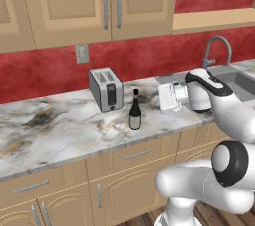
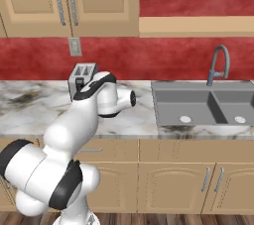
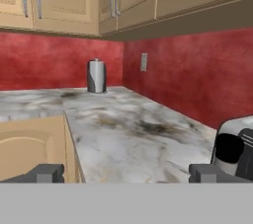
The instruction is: There is a wine glass and glass cup on the dining counter. Place the wine bottle next to the wine glass and the juice bottle next to the glass cup.
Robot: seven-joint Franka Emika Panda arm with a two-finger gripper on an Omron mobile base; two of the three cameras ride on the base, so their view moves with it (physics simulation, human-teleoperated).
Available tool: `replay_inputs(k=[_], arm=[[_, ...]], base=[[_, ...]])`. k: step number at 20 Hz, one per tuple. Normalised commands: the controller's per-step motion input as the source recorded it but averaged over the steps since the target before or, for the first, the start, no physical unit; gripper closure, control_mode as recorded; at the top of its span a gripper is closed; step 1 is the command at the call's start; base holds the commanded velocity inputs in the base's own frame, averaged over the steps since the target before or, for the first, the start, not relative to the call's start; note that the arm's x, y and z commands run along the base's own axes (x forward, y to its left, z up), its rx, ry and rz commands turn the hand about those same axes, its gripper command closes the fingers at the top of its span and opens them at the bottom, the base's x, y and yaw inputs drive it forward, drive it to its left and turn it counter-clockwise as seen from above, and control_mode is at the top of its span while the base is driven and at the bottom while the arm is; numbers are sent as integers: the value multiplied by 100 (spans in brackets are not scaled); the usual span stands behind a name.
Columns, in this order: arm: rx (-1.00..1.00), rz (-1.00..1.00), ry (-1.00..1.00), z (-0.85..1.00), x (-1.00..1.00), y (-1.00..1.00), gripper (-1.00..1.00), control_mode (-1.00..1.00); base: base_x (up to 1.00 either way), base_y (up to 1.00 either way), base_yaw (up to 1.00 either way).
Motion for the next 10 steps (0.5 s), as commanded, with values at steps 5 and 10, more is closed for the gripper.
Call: replay_inputs(k=[5,10], arm=[[0,1,0,-14,2,15,-100,-100],[0,0,0,-13,8,5,-100,-100]], base=[[0,0,0],[0,0,0]])
